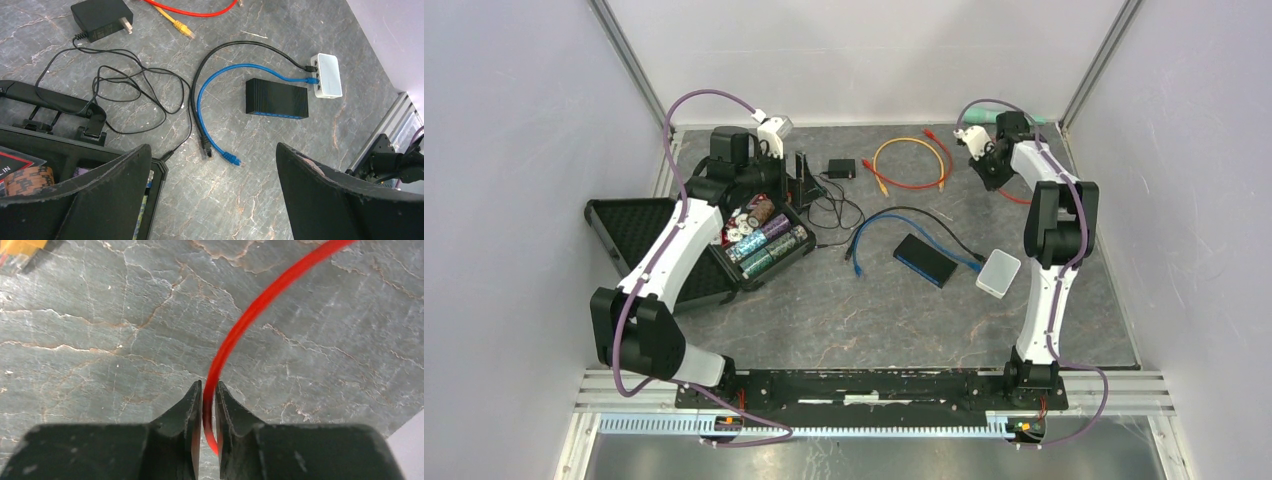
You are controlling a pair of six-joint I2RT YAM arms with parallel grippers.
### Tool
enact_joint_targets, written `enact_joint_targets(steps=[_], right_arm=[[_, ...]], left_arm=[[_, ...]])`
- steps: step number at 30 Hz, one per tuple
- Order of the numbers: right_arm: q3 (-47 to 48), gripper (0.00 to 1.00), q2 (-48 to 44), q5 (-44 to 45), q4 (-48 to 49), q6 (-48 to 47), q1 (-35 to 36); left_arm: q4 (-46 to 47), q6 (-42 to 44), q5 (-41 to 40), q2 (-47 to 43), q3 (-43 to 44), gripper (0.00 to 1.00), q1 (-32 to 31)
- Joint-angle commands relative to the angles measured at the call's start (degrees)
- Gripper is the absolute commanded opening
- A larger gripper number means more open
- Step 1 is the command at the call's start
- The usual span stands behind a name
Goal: Pull the plug from the switch port
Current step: Place the connector at the corner of the board.
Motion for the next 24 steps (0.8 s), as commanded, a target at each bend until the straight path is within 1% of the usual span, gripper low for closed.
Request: enact_joint_targets(steps=[1, 2, 4, 8, 10, 13, 17, 21, 24], right_arm=[[0.03, 0.29, 0.58, -1.91, 1.09, -1.05, 0.11], [-0.19, 0.37, 0.8, -2.03, 1.17, -1.05, 0.09], [-0.53, 0.48, 1.11, -2.21, 1.12, -0.83, 0.11], [-1.6, 0.58, 0.26, -2.74, 0.89, -0.62, 0.11], [-1.71, 0.62, -1.57, -3.49, 0.29, -0.52, 0.11], [-4.59, 0.71, -7.81, -6.73, 0.54, -0.65, 0.11], [-12.32, 0.86, -19.34, -13.43, 1.71, -1.78, 0.28], [-21.8, 0.92, -28.76, -18.41, 1.48, -3.19, 1.6], [-31.21, 0.92, -35.78, -19.44, 3.08, -3.81, 5.32]], left_arm=[[0.62, 2.02, 0.21, -0.31, 0.34, 1.0, 0.1], [0.59, 2.02, 0.19, -0.31, 0.28, 1.0, 0.1], [0.66, 1.98, 0.53, -0.2, 0.34, 1.0, 0.1], [0.62, 1.8, 0.71, -0.12, 0.04, 1.0, 0.1], [0.45, 2.09, 0.69, -0.17, -0.07, 1.0, 0.1], [0.66, 2.5, -0.65, -0.55, -0.4, 1.0, 0.1], [1.51, 2.78, -3.65, -0.77, -1.11, 1.0, 0.1], [1.08, 3.08, -4.39, -0.19, -1.05, 1.0, 0.28], [-0.11, 3.12, -3.1, 0.64, -0.52, 1.0, 0.27]])
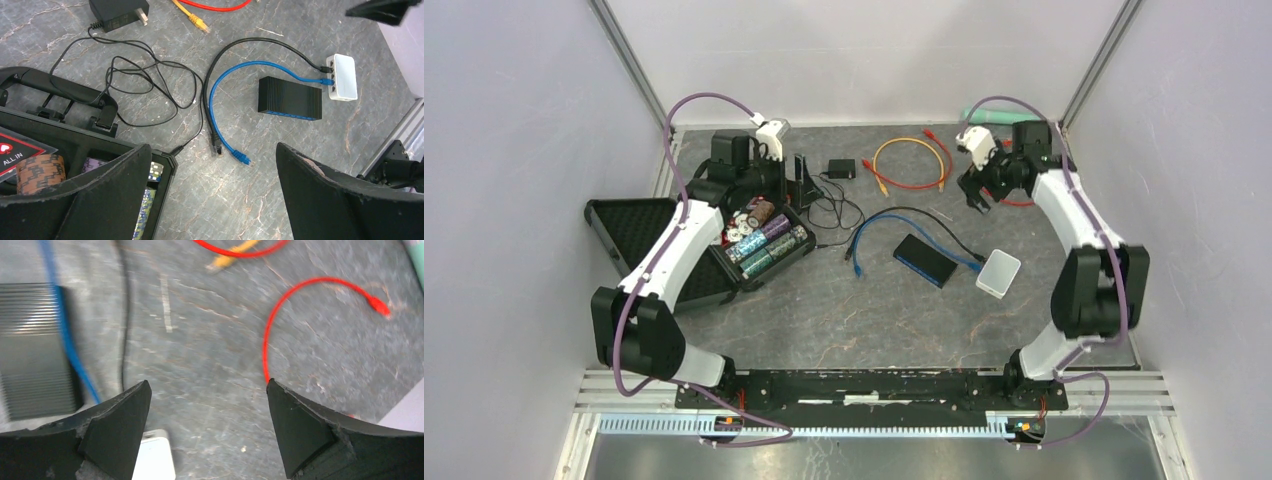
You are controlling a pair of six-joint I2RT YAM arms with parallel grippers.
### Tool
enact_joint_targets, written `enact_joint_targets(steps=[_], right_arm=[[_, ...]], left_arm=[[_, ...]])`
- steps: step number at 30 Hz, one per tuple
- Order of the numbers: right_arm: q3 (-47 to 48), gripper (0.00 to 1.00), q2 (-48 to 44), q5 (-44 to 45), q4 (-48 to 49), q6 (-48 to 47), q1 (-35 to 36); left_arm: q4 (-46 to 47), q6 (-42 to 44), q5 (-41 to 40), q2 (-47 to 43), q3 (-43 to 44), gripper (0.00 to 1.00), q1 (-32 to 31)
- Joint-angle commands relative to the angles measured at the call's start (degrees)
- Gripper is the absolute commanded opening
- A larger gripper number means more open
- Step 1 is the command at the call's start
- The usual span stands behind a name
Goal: Pull the plug from the switch port
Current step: Place the connector at the corner of the board, then move the switch port to the center of the board.
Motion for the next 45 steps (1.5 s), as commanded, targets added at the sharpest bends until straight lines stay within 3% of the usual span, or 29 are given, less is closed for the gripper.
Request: enact_joint_targets(steps=[1, 9, 15, 30, 45], right_arm=[[-12.42, 0.92, -9.51, -4.2, 2.68, -1.67, 4.77], [-29.98, 0.93, -19.69, -1.64, 6.89, -2.3, 8.57], [-34.69, 0.92, -18.68, -1.07, 8.46, -2.57, 15.81], [-23.96, 0.93, -8.89, 0.21, 10.01, -0.45, 26.22], [-16.71, 0.94, 1.17, 5.3, 7.28, -1.77, 26.3]], left_arm=[[-0.31, 3.32, 0.69, 0.92, 0.74, 1.0, 0.25], [1.33, 4.31, 11.25, 3.89, -0.25, 1.0, 0.16], [2.29, 2.33, 9.71, 5.49, -0.7, 1.0, 0.16], [2.69, 3.61, 6.08, 1.7, -2.77, 1.0, 0.25], [2.84, 4.74, 5.66, -0.83, -4.03, 1.0, 0.25]])
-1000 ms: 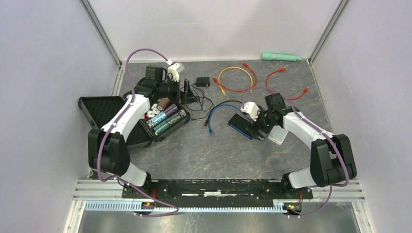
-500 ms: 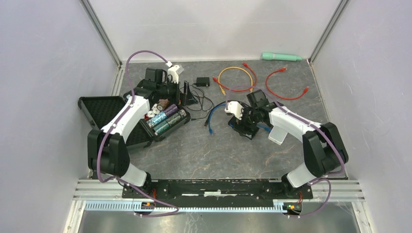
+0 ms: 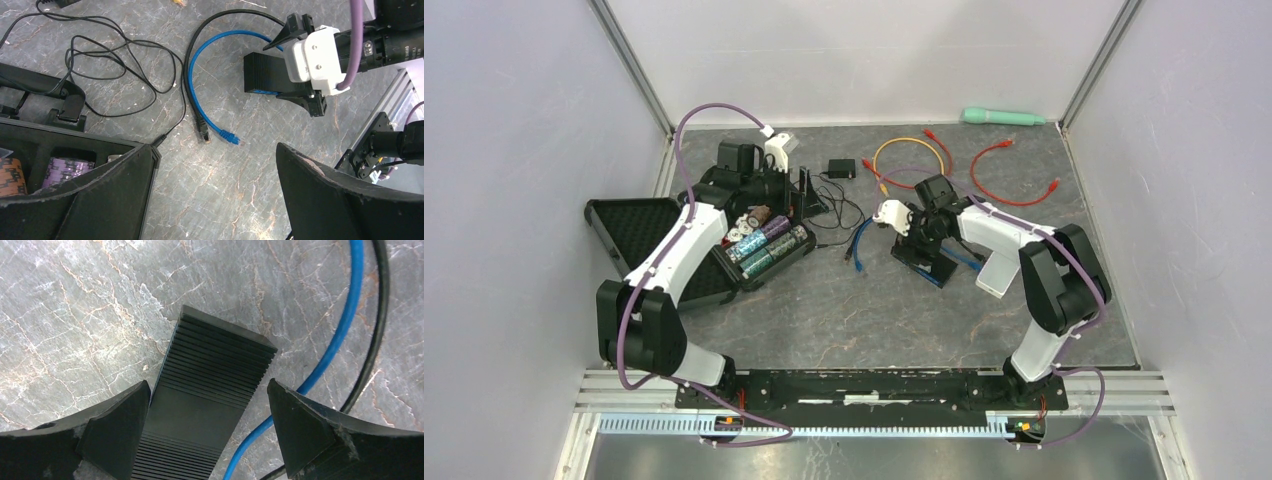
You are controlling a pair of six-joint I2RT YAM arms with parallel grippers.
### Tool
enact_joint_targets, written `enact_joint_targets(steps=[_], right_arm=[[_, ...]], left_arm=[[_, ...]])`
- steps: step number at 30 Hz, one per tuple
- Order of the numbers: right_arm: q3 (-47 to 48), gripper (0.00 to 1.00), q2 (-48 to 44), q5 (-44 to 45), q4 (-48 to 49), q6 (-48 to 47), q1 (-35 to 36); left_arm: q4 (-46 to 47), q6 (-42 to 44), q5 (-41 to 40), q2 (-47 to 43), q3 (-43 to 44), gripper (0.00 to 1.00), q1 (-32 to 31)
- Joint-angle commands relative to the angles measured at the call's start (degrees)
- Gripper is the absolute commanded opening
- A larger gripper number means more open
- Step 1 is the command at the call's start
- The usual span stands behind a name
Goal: Pull the plug from the switch port
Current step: Move the switch port to the center of the board.
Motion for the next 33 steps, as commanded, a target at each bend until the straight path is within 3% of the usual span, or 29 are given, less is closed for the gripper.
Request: enact_joint_targets(steps=[1, 11, 14, 18, 23, 33], right_arm=[[1.76, 0.94, 1.3, 0.66, -1.55, -0.86, -0.21], [-1.36, 0.88, 2.07, -1.81, -3.09, -0.45, -0.64], [-1.33, 0.81, 3.91, -3.36, -4.32, -0.36, -0.24], [-2.32, 0.61, 4.9, -4.05, -4.78, -0.53, 1.72], [-6.29, 0.46, 1.12, -5.85, -0.8, 1.1, 7.73], [-5.24, 0.38, 0.82, -6.74, 3.47, 2.87, 27.28]], left_arm=[[2.35, 2.94, -0.3, -1.94, -0.47, 1.0, 0.25], [2.53, 2.95, -0.26, -2.35, -0.73, 1.0, 0.25], [2.45, 3.21, -0.72, -2.38, -0.73, 1.0, 0.25], [1.69, 3.91, -2.3, -2.69, -0.43, 1.0, 0.34], [1.7, 3.92, -6.72, -4.47, 0.32, 1.0, 2.17], [-0.09, -0.69, -8.38, -5.45, 3.44, 1.0, 10.88]])
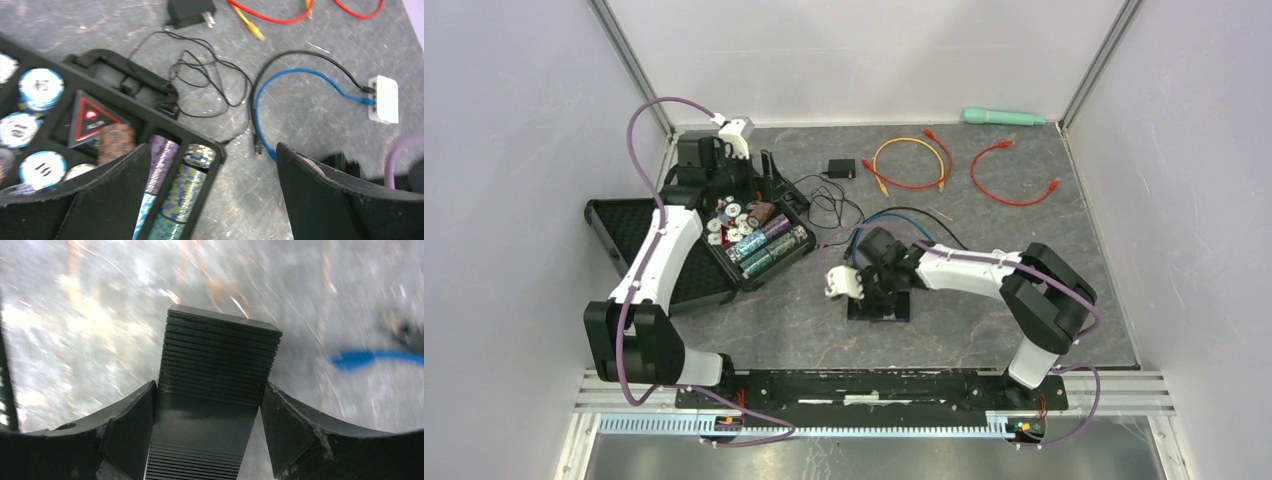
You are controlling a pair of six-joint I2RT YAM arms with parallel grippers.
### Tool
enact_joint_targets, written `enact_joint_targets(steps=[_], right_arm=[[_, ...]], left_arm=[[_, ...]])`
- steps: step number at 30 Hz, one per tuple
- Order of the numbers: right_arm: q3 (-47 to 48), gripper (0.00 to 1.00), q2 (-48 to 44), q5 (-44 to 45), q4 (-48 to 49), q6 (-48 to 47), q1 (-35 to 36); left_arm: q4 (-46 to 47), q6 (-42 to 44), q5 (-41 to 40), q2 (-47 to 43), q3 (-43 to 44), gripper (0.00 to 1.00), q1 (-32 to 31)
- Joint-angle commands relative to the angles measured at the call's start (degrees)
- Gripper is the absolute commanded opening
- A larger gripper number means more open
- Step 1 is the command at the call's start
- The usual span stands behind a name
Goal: Pull the plug from the switch port
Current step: Move the switch port to the center of the board.
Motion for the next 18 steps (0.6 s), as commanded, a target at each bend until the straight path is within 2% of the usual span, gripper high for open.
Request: enact_joint_targets(steps=[1, 6, 9, 14, 18], right_arm=[[3.34, 0.38, 3.52, -2.29, -0.93, 2.12, 6.89], [19.54, 0.37, 13.05, -3.91, -4.38, 4.48, 8.99], [25.61, 0.4, 17.24, -3.74, -4.09, 6.27, 9.23], [28.27, 0.62, 20.07, -6.78, -3.64, 7.84, 9.25], [24.84, 0.97, 15.17, -4.78, -1.98, 8.0, 9.08]], left_arm=[[0.19, -1.96, -1.31, -1.76, 2.79, 1.0, 2.68], [0.57, -2.62, -1.48, -2.79, 2.15, 1.0, 3.31], [0.2, -2.37, -1.89, -3.72, 2.24, 1.0, 3.62], [0.54, -1.69, -2.93, -5.5, 1.76, 1.0, 4.22], [1.33, -1.78, -2.94, -5.88, 1.63, 1.0, 4.32]])
